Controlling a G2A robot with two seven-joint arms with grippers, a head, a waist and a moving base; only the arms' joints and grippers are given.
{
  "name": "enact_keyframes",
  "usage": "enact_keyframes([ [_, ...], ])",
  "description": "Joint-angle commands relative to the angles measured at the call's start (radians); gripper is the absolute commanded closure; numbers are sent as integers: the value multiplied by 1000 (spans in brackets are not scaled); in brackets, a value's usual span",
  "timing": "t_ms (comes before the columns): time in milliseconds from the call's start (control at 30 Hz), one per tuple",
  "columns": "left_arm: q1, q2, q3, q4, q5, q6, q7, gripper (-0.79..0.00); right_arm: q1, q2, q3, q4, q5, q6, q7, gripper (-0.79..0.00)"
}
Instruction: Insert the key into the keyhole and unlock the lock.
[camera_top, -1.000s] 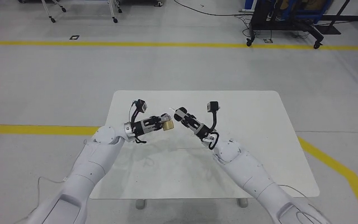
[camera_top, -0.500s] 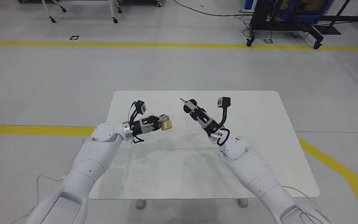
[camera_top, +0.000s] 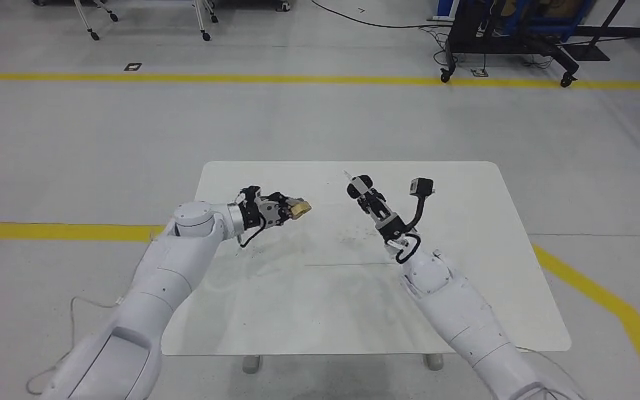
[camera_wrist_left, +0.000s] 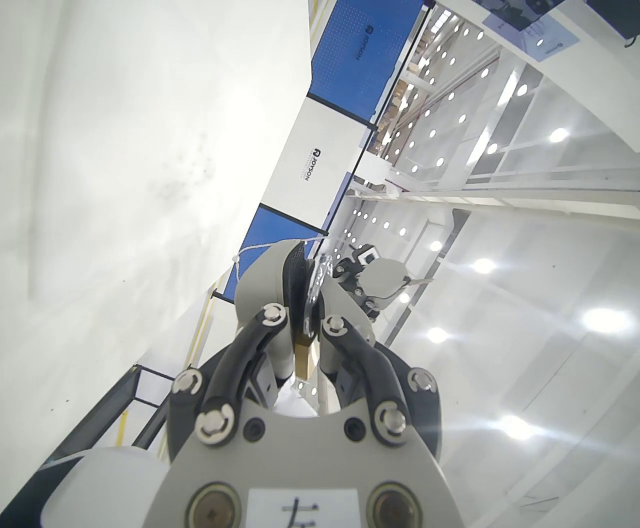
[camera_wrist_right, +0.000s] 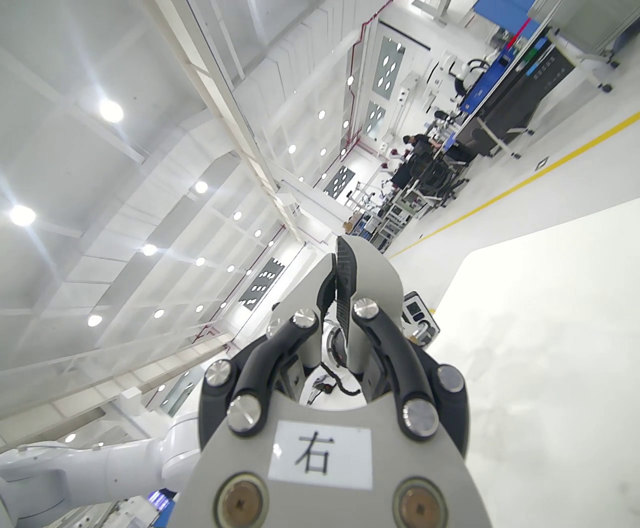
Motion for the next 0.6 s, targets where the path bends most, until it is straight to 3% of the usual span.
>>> enact_keyframes([
  [0, -1, -2, -5, 6, -15, -14, -4, 0, 1, 0, -1, 1, 8, 1, 2, 0],
  [567, 2, -2, -4, 3, -12, -15, 2, 0, 1, 0, 0, -2, 4, 1, 2, 0],
])
